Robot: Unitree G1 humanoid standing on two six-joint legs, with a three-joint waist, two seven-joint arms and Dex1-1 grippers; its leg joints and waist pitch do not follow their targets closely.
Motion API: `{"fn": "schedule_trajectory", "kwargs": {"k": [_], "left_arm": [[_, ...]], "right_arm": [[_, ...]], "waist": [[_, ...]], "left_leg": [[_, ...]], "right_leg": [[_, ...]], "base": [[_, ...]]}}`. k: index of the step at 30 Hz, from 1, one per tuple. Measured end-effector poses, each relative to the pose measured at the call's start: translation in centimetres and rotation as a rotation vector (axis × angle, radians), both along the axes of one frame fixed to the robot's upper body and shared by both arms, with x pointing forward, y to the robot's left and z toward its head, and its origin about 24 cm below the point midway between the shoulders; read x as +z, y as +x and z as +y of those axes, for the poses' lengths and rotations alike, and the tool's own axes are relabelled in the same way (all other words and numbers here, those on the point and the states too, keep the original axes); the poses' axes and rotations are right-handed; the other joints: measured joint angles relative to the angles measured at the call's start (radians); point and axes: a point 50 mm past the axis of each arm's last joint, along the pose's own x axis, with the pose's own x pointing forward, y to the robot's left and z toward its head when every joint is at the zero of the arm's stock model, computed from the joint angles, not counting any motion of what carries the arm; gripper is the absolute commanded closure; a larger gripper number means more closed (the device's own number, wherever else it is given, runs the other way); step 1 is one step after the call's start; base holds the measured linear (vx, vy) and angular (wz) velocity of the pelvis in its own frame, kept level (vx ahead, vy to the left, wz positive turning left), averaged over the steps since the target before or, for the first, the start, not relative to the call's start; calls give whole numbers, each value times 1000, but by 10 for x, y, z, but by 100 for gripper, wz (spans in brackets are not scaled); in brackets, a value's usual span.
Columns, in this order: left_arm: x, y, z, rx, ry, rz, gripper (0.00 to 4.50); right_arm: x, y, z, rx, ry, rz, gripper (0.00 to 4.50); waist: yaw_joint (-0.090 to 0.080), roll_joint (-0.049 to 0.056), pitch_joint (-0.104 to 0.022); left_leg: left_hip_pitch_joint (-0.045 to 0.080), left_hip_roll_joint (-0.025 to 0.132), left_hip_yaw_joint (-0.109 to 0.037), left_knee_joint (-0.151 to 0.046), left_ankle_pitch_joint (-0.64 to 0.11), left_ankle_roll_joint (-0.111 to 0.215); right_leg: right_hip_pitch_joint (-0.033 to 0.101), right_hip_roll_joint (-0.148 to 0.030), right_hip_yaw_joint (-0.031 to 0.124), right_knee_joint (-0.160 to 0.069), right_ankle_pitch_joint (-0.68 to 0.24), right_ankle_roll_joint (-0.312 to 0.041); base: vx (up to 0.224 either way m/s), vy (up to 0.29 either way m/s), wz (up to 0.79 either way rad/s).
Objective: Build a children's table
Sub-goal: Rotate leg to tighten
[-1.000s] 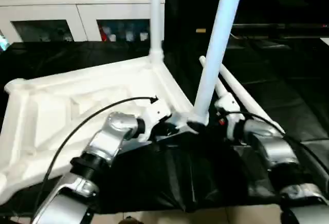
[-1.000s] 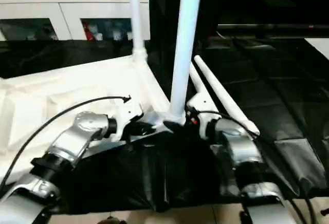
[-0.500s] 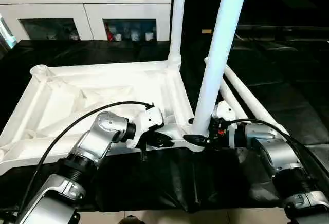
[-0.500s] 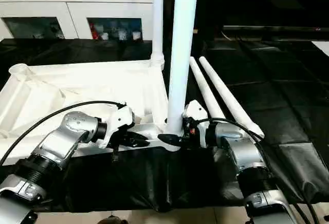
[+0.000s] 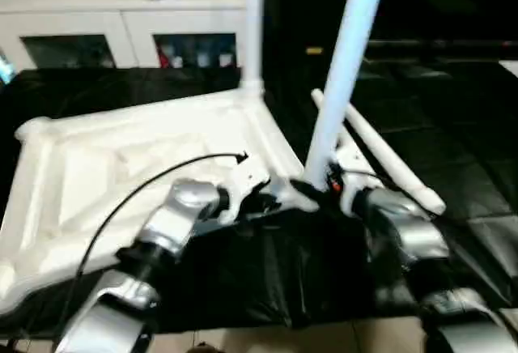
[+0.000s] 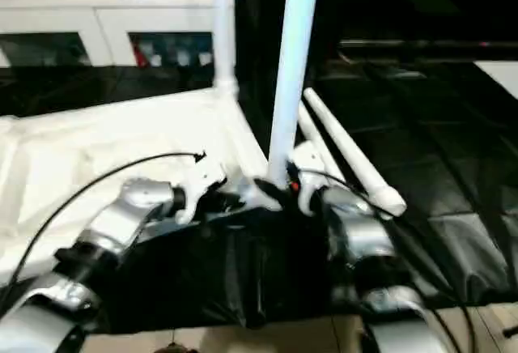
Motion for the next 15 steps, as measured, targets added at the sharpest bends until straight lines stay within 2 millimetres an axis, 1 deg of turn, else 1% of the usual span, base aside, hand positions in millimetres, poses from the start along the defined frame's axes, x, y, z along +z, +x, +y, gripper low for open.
{"fn": "schedule_trajectory", "kwargs": {"k": [5,6,7,8,9,13,15], "left_arm": [[1,5,-13,122,-17,-3,450],[1,5,-15,130,-17,-4,450],[1,5,-15,132,-18,-5,450],[2,5,-16,134,-20,-6,450],[2,6,-15,143,-19,-10,450],[3,7,-14,162,-19,-27,450],[3,7,-17,160,-19,-33,450]], "right_arm": [[1,14,11,-186,35,12,181],[1,15,11,-199,42,13,146],[1,15,10,-202,45,12,125],[2,16,10,-208,59,16,125],[2,17,11,-211,78,22,109],[1,16,13,-214,98,17,75],[-1,15,12,-234,89,6,75]], "waist": [[-9,0,0],[-9,0,0],[-9,0,0],[-9,0,0],[-9,0,0],[-12,1,0],[-10,3,0]], "left_leg": [[-1,0,0,0,0,0],[-1,0,0,0,0,0],[-1,0,0,0,0,0],[-1,0,0,0,0,0],[-1,0,0,-1,0,0],[-2,0,0,-1,0,0],[-3,0,0,-1,0,0]], "right_leg": [[0,0,0,-1,0,0],[0,0,0,-1,0,0],[0,0,0,-1,1,-1],[0,0,0,0,3,-5],[0,0,0,0,3,-5],[-2,0,0,-1,3,-4],[-2,0,0,-1,3,-4]], "base": [[0,0,0],[0,0,0],[0,0,0],[0,0,0],[0,0,0],[0,0,0],[0,0,0]]}}
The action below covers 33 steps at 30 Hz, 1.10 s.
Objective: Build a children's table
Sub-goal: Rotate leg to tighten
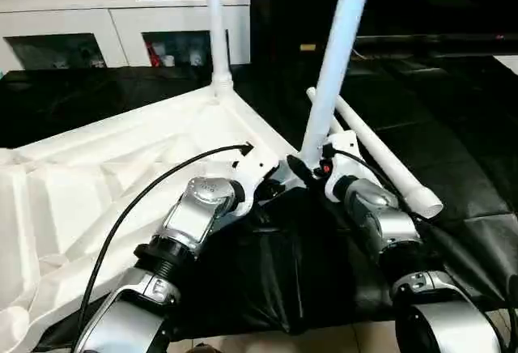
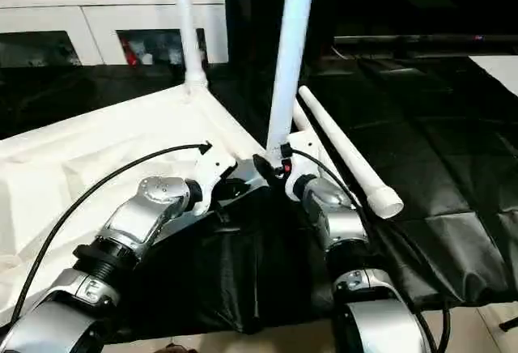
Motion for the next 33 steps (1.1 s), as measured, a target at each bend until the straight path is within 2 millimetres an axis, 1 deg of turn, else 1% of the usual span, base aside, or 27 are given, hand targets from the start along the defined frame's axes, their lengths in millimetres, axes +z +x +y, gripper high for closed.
{"fn": "schedule_trajectory", "kwargs": {"k": [2,4,5,6,9,12,13,14,16,17,18,19,22,24,26,28,29,31,33], "left_arm": [[0,0,-3,-1,1,-5,450],[0,3,-8,-1,4,-14,450],[1,5,-11,6,7,-23,450],[1,7,-11,15,10,-31,450],[2,11,-12,41,22,-49,450],[1,15,-14,67,32,-79,450],[1,16,-14,74,30,-83,406],[2,17,-13,82,28,-87,395],[5,20,-11,108,-4,-110,395],[9,22,-11,119,-28,-132,388],[15,25,-10,129,-50,-156,357],[20,26,-9,135,-60,-174,350],[31,32,3,169,-57,-225,349],[38,39,26,251,-35,-264,349],[46,45,54,341,-8,-304,349],[62,49,92,453,51,-371,349],[73,50,114,515,84,-411,349],[85,47,139,590,133,-452,349],[87,39,170,675,232,-455,349]], "right_arm": [[-1,-1,-4,-27,-22,-16,75],[0,-3,-12,-49,-51,-37,75],[0,-5,-18,-59,-66,-43,75],[0,-6,-22,-63,-74,-47,75],[4,-12,-35,-57,-93,-73,75],[12,-18,-49,-55,-110,-100,75],[15,-20,-53,-54,-110,-107,69],[20,-20,-56,-56,-107,-118,69],[26,-25,-60,-49,-98,-138,69],[29,-26,-61,-40,-96,-142,69],[32,-27,-61,-28,-92,-151,69],[35,-28,-60,-8,-78,-152,69],[36,-33,-57,57,-58,-132,69],[34,-37,-49,123,-58,-101,69],[30,-41,-43,164,-65,-76,69],[24,-44,-31,217,-75,-31,69],[20,-46,-25,244,-87,0,69],[15,-49,-18,269,-100,41,69],[10,-51,-8,296,-112,94,69]], "waist": [[2,5,0],[11,8,1],[13,11,2],[12,13,2],[13,14,2],[12,19,1],[11,20,1],[10,19,1],[12,19,2],[13,18,2],[12,17,2],[13,17,1],[13,15,1],[9,10,3],[7,8,3],[3,3,6],[3,-1,6],[5,-2,6],[6,-5,6]], "left_leg": [[0,0,0,0,0,0],[-1,-1,0,1,0,0],[-2,-1,0,1,0,0],[-2,-1,0,1,0,0],[-2,-1,0,0,0,0],[-3,-1,0,0,0,0],[-3,-1,0,0,0,0],[-3,-1,0,0,0,0],[-4,-1,-1,0,0,1],[-4,0,-1,0,0,1],[-4,0,-1,1,0,1],[-4,0,-1,1,0,1],[-4,0,-1,1,0,1],[-3,1,-1,1,0,1],[-2,2,-1,1,0,1],[-2,3,-1,0,0,0],[-2,4,-1,0,0,0],[-2,4,0,0,0,0],[-3,3,0,0,0,0]], "right_leg": [[0,0,0,0,0,0],[0,0,0,0,0,0],[0,0,0,-1,0,0],[0,0,1,-1,0,0],[-1,0,1,-1,1,1],[-1,0,1,-1,0,2],[-1,0,0,-1,0,2],[-2,0,0,-1,0,2],[-3,0,-1,-1,-1,3],[-3,0,-1,-1,-1,3],[-3,0,-1,-1,-1,3],[-2,0,-1,-1,-1,3],[-2,0,-1,-1,-3,8],[-2,1,-1,0,-3,8],[-3,2,-2,0,-3,8],[-3,2,-2,1,-3,8],[-3,3,-2,1,-3,7],[-3,3,-1,0,-3,7],[-3,2,0,0,-3,7]], "base": [[0,0,0],[0,0,0],[0,0,0],[0,0,0],[0,0,0],[0,0,0],[0,0,0],[0,0,0],[0,0,0],[0,0,0],[0,0,0],[0,0,0],[0,0,0],[0,0,0],[0,0,0],[0,0,0],[0,0,0],[0,0,0],[0,0,0]]}}
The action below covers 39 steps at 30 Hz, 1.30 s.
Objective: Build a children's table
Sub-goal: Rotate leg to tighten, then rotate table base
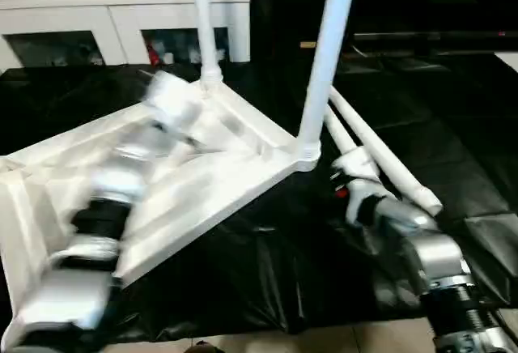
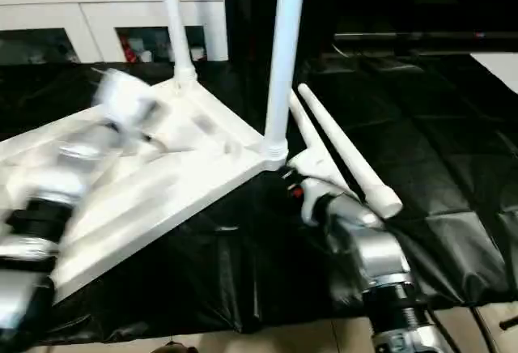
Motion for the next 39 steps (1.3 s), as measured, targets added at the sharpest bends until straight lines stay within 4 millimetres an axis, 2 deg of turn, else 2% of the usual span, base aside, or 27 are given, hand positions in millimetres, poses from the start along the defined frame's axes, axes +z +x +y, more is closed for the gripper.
{"fn": "schedule_trajectory", "kwargs": {"k": [2,5,7,9,11,12,13,19,24,30,35,37,39], "left_arm": [[-6,-12,32,110,69,61,349],[-15,-25,57,193,131,137,349],[-19,-32,68,219,156,183,379],[-24,-42,76,223,188,247,392],[-32,-50,81,227,213,321,407],[-35,-53,82,227,214,345,431],[-38,-55,82,217,216,373,431],[-56,-62,70,86,233,546,450],[-54,-70,63,-42,240,651,450],[-51,-78,38,-309,169,740,450],[-47,-86,19,-490,114,764,450],[-46,-90,7,-574,71,766,450],[-46,-93,-7,-647,25,761,450]], "right_arm": [[-5,-2,4,7,-24,49,69],[-7,-2,7,0,-38,70,69],[-4,1,11,5,-35,61,98],[-2,4,17,13,-39,55,109],[-3,7,20,3,-52,71,120],[-5,7,19,-5,-58,79,147],[-7,8,18,-13,-65,87,147],[-17,9,20,-27,-102,127,193],[-18,18,25,-46,-113,125,238],[-20,29,33,-74,-112,103,278],[-22,35,30,-118,-118,97,317],[-22,38,28,-135,-125,103,323],[-23,39,28,-138,-124,102,348]], "waist": [[1,-6,1],[11,-15,1],[16,-20,0],[14,-22,-2],[12,-22,-2],[14,-22,-2],[14,-22,-2],[9,-20,-1],[5,-17,0],[8,-11,1],[3,-10,1],[1,-9,1],[0,-10,1]], "left_leg": [[0,0,0,0,0,0],[0,0,0,0,0,0],[0,0,0,0,0,0],[0,0,0,1,0,-1],[1,0,0,1,0,-1],[1,0,0,1,0,-1],[1,0,0,0,0,-1],[3,0,0,0,1,-1],[4,0,-1,1,1,-2],[4,0,-1,1,1,-2],[5,0,-1,2,1,-2],[5,0,-1,2,1,-2],[6,0,-1,2,1,-2]], "right_leg": [[0,0,0,1,0,0],[0,0,0,1,0,0],[1,0,1,0,-1,1],[1,0,2,1,-1,1],[2,0,2,1,-1,1],[2,0,2,1,0,1],[2,0,2,1,0,1],[2,0,1,2,1,0],[2,0,2,3,1,-1],[3,0,2,5,5,-7],[3,0,2,6,5,-8],[3,0,2,6,6,-9],[3,0,2,7,6,-9]], "base": [[0,0,0],[0,0,0],[0,0,0],[0,0,0],[0,0,0],[0,0,0],[0,0,0],[0,0,0],[0,0,0],[0,0,0],[0,0,0],[0,0,0],[0,0,0]]}}
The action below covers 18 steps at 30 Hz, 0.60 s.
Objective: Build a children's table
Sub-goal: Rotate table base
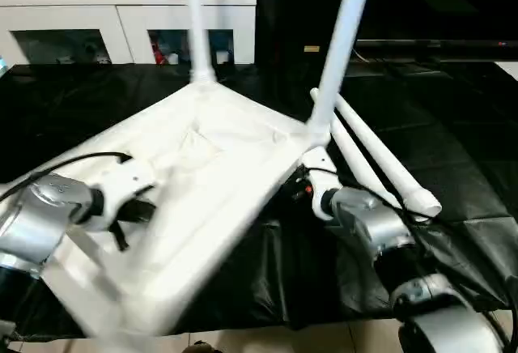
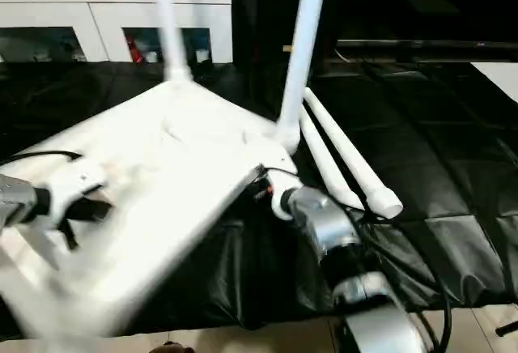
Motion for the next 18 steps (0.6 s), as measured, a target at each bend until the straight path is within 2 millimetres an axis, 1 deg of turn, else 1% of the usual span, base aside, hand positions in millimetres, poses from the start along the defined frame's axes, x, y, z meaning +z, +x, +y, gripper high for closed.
{"fn": "schedule_trajectory", "kwargs": {"k": [2,6,10,12,13,15,18], "left_arm": [[1,-3,-13,-59,-62,14,450],[-1,-6,-30,-121,-117,27,450],[-5,-5,-43,-136,-142,8,450],[-7,0,-48,-138,-133,-23,450],[-8,4,-52,-136,-131,-44,450],[-12,20,-57,-93,-99,-117,450],[-12,39,-54,-11,-7,-213,450]], "right_arm": [[-1,0,4,8,8,-2,361],[-1,0,10,28,16,-6,398],[-2,0,11,34,12,-13,431],[-2,0,10,34,11,-14,445],[-2,0,10,34,11,-15,445],[-2,2,7,19,11,-22,445],[4,2,15,43,37,-43,445]], "waist": [[-3,0,0],[-17,0,0],[-19,1,0],[-19,1,0],[-19,1,0],[-14,3,1],[-20,6,3]], "left_leg": [[1,0,0,0,0,0],[2,0,0,0,0,0],[2,0,0,0,0,-1],[3,0,0,0,0,-1],[4,0,0,0,0,-1],[7,0,0,0,0,0],[12,0,-3,0,0,0]], "right_leg": [[0,0,0,1,0,0],[-1,0,0,4,-1,1],[-1,0,0,6,-3,5],[-1,0,0,6,-3,6],[-1,0,0,6,-3,6],[3,0,0,6,-4,6],[5,0,-3,5,-4,7]], "base": [[0,0,0],[0,0,0],[0,0,0],[0,0,0],[0,0,0],[0,0,0],[-35,1,-7]]}}
